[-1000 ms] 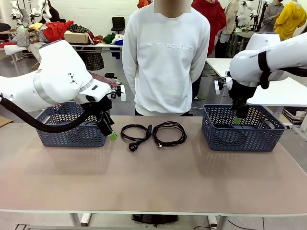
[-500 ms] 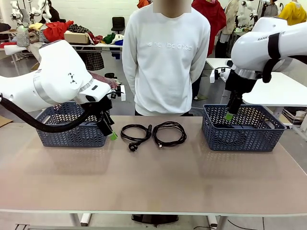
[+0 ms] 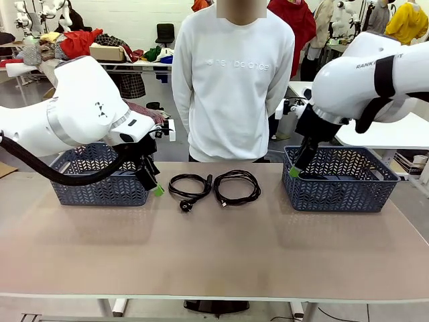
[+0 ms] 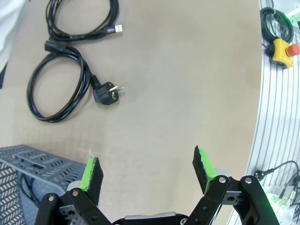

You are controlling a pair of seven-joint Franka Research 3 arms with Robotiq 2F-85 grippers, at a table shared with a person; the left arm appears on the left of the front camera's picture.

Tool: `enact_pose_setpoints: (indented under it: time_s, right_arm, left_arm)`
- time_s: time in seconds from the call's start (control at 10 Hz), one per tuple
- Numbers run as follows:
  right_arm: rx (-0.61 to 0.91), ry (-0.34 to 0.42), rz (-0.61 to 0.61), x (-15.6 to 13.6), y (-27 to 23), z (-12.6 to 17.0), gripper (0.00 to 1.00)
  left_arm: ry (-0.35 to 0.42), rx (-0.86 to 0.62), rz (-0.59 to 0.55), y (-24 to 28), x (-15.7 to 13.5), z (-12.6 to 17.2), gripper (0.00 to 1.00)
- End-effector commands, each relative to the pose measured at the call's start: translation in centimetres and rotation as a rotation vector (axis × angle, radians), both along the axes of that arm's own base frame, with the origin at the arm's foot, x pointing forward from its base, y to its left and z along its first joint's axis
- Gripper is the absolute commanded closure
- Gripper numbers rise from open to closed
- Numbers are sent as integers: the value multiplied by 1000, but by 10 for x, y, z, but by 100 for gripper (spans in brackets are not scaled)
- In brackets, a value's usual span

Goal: Organize the cables according to human instructions.
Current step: Pick up a bundle of cables and place it in the basket indicated by the human.

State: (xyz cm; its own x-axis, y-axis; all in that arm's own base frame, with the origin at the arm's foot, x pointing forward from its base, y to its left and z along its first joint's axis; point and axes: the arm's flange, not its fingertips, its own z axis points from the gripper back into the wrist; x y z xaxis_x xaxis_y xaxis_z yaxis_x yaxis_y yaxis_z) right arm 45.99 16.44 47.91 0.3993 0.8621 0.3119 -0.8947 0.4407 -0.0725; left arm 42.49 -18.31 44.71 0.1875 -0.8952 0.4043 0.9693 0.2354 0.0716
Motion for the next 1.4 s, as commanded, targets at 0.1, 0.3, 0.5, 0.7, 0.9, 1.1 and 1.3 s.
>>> enact_pose_setpoints:
  time_s: [0.1, 0.3, 0.5, 0.7, 0.9, 1.1, 1.3]
  right_arm:
    - [59, -39, 7, -27, 13, -11, 0]
    - [61, -34, 22, -38, 17, -17, 0]
    - [64, -23, 24, -41, 18, -19, 0]
    - [28, -15, 34, -34, 22, -15, 0]
    - [28, -15, 34, -34, 22, -15, 0]
    - [28, -15, 34, -34, 22, -15, 0]
    - [28, -15, 34, -34, 22, -15, 0]
  left_arm:
    - [1, 0, 2, 2, 0, 1, 0]
    - [1, 0, 2, 2, 0, 1, 0]
    - [1, 0, 2, 2, 0, 1, 0]
    - [1, 0, 2, 2, 0, 1, 0]
    - [1, 0, 2, 2, 0, 1, 0]
    - [1, 0, 2, 2, 0, 1, 0]
    - [1, 0, 2, 2, 0, 1, 0]
